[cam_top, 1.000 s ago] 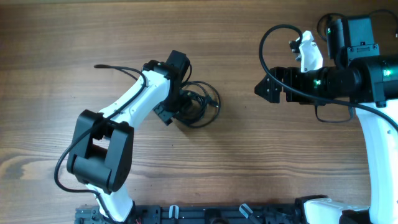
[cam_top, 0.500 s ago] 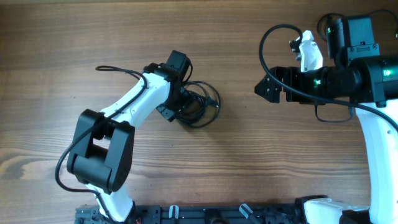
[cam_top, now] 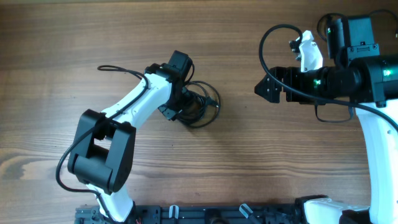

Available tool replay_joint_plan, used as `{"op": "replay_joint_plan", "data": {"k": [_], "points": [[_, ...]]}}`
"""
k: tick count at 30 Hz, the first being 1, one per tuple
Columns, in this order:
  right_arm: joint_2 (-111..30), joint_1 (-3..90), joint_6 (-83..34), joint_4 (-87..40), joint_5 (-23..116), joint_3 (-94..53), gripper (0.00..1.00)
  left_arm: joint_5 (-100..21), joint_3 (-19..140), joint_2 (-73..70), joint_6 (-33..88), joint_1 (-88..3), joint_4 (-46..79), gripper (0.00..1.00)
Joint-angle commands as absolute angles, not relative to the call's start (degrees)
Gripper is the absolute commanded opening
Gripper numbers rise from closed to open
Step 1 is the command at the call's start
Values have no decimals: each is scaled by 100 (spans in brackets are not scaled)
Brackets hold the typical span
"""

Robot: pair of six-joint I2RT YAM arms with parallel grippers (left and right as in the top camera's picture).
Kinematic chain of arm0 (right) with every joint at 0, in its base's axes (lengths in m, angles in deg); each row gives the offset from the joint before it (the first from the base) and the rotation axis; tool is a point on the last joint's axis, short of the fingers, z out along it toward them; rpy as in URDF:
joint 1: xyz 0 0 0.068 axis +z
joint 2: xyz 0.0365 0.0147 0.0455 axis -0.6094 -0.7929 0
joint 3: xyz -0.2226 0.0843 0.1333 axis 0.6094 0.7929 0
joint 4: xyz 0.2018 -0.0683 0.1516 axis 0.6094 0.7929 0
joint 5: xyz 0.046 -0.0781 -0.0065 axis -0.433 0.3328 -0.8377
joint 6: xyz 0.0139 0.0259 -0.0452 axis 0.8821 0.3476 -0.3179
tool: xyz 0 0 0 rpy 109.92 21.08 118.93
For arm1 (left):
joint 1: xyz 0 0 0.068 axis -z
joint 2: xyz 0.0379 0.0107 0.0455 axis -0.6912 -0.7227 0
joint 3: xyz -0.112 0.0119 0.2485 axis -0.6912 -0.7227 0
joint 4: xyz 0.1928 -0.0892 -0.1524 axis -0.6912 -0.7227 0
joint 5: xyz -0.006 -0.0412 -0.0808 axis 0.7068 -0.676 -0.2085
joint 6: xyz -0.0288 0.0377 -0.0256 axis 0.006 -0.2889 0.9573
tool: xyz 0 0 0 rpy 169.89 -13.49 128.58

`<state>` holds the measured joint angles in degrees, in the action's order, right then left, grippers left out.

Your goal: Untangle cables

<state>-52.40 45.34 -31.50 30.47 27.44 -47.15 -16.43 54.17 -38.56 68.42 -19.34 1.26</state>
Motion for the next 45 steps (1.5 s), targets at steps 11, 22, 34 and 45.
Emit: {"op": "replay_joint_plan", "data": {"k": [11, 22, 34, 45], "points": [[-5273, 4547, -3229, 3080, 2768, -4687, 100, -1543, 5131, -3915, 6824, -1882, 397, 4], [-5275, 4547, -3225, 3051, 3048, -4687, 100, -1543, 5356, -1972, 6505, -1882, 222, 4], [-5275, 4547, -3220, 2903, 3094, -4687, 100, -3239, 5356, -355, 6488, -1882, 1249, 4], [-5286, 4536, -2622, 2533, 3772, -4687, 100, -4010, 5356, 448, 6656, -1882, 2349, 4]]}}
